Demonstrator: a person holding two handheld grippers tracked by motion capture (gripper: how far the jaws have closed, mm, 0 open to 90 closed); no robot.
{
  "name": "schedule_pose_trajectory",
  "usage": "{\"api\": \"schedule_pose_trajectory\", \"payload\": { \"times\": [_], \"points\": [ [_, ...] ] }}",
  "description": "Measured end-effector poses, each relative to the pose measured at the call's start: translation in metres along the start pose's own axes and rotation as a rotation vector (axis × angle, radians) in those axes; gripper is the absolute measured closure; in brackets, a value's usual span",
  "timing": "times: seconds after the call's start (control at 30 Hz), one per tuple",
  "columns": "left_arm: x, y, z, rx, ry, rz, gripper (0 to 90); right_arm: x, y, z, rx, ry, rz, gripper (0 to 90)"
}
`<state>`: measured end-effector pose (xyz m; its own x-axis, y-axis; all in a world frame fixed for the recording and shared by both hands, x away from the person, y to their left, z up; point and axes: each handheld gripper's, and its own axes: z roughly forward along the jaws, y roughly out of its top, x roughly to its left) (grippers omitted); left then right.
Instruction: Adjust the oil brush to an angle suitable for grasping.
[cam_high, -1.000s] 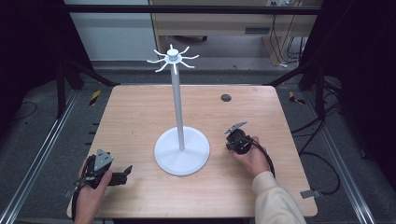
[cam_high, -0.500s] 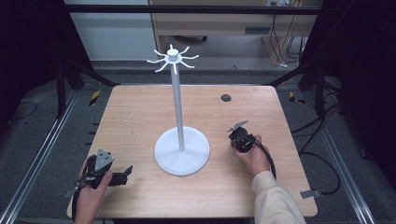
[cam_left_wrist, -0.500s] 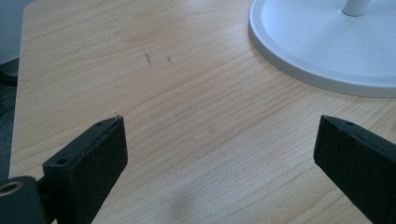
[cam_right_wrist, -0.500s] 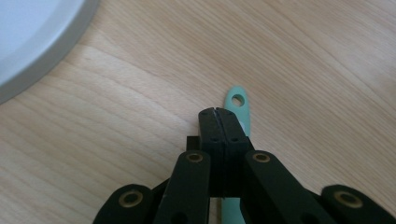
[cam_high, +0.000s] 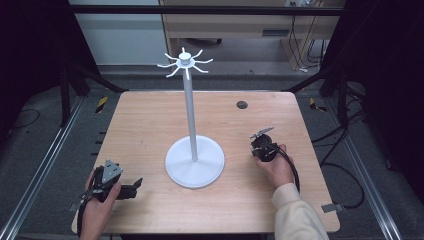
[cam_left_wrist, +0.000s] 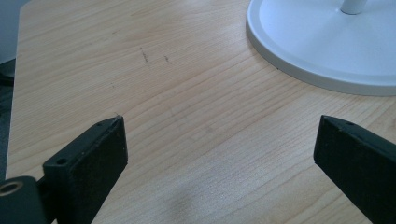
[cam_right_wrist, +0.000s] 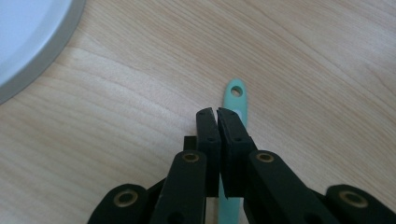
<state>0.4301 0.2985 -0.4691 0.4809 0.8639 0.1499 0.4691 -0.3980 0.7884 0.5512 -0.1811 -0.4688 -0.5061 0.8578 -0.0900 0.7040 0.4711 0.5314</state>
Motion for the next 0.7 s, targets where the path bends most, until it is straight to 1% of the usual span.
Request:
{"api": "schedule_pose_trajectory", "payload": {
  "times": [0.03,0.07,0.1,0.13,0.17,0.2,0.3,0.33,0.4,0.43,0.47,0.5,0.53,0.6,0.63,0.7],
  "points": [
    [0.0,0.0,0.0,0.0,0.0,0.0,2.4,0.0,0.0,0.0,0.0,0.0,0.0,87.7],
    [0.0,0.0,0.0,0.0,0.001,0.001,2.4,0.0,-0.001,-0.003,0.002,0.007,0.003,87.0],
    [-0.001,0.0,0.0,-0.001,0.001,0.001,2.4,0.001,-0.003,-0.009,0.008,0.007,0.008,85.7],
    [-0.001,0.0,0.0,-0.001,0.001,0.001,2.4,0.001,-0.003,-0.009,0.008,0.007,0.008,85.7],
    [-0.001,0.0,0.0,0.0,0.001,0.001,2.4,0.001,-0.005,-0.016,0.013,0.011,0.013,83.5],
    [-0.001,0.0,0.0,0.0,0.001,0.001,2.4,0.001,-0.005,-0.016,0.013,0.011,0.013,83.5],
    [-0.001,0.0,0.0,0.0,-0.003,0.003,2.4,0.001,-0.01,-0.023,0.033,0.024,0.029,77.2],
    [-0.001,0.0,0.0,0.0,-0.006,0.005,2.4,0.0,-0.013,-0.027,0.047,0.029,0.045,72.7],
    [-0.002,0.001,0.0,0.002,-0.008,0.006,2.4,-0.002,-0.014,-0.029,0.058,0.033,0.053,68.9],
    [-0.002,0.001,0.001,0.002,-0.009,0.008,2.4,-0.003,-0.014,-0.029,0.067,0.028,0.05,66.5],
    [-0.002,0.001,0.001,0.002,-0.009,0.009,2.4,-0.003,-0.014,-0.029,0.067,0.028,0.05,66.5],
    [-0.002,0.001,0.001,0.004,-0.01,0.01,2.4,-0.005,-0.015,-0.029,0.094,0.024,0.057,62.5],
    [-0.002,0.001,0.001,0.005,-0.011,0.01,2.4,-0.006,-0.016,-0.029,0.1,0.022,0.047,61.2],
    [-0.002,0.001,0.001,0.005,-0.011,0.008,2.4,-0.007,-0.017,-0.029,0.108,0.021,0.046,60.7],
    [-0.002,0.001,0.001,0.005,-0.011,0.01,2.4,-0.009,-0.018,-0.029,0.132,0.012,0.048,59.6],
    [-0.002,0.001,0.001,0.006,-0.011,0.008,2.4,-0.009,-0.019,-0.029,0.138,0.008,0.045,59.2]
  ]
}}
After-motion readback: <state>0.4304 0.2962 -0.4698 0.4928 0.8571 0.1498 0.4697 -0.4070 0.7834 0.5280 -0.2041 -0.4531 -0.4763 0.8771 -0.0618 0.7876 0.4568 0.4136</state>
